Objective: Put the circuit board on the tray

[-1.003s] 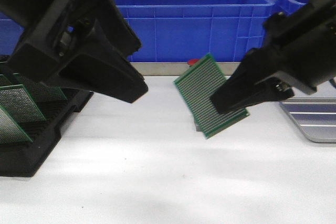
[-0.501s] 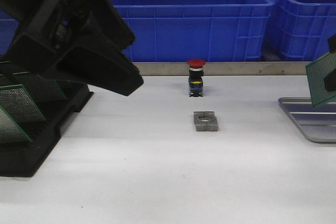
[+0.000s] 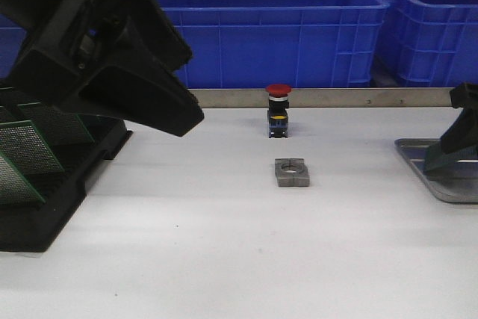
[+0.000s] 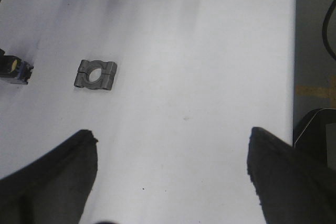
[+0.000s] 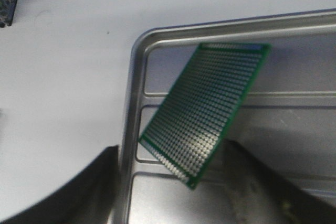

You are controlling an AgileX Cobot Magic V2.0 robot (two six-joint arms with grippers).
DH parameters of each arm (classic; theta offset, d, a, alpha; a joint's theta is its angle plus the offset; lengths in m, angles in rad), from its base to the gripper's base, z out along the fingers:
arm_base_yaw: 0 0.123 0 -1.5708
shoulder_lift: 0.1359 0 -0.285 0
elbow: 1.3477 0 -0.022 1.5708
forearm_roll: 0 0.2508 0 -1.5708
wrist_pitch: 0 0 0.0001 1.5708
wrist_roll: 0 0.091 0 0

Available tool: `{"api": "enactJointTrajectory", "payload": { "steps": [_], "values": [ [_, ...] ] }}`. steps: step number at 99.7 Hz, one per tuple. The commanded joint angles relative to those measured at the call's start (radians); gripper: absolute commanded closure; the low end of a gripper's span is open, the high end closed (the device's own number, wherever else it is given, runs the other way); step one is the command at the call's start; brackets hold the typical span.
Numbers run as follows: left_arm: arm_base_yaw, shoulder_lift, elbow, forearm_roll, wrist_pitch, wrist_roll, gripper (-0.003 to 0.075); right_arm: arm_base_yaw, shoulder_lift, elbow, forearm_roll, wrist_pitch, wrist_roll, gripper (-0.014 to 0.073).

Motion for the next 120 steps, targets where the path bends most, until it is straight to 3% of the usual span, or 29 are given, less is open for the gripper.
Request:
{"api": "enactJointTrajectory", "payload": {
  "steps": [1, 26, 56, 86, 120],
  "values": [
    [0.007, -0.044, -0.031, -0.033, -0.024, -0.011, 0.0167, -0.007, -0.041, -0.027, 0.000, 0.012, -0.004, -0.0070],
    [0.108, -0.148, -0.031, 0.113, 0.034, -0.035, 0.0167, -0.007, -0.067, -0.026, -0.002, 0.001, -0.004, -0.0017],
    [0.287, -0.185, -0.017, 0.318, 0.290, -0.038, 0.0220, -0.007, -0.167, -0.026, -0.002, 0.020, -0.006, -0.0017],
    [0.355, -0.126, 0.022, 0.442, 0.275, -0.038, 0.0301, -0.007, -0.180, -0.026, -0.002, 0.051, -0.006, -0.0017],
    [0.355, 0.026, 0.022, 0.462, 0.113, -0.038, 0.0301, -0.007, -0.180, -0.027, -0.002, 0.072, -0.006, -0.0017]
  ]
}}
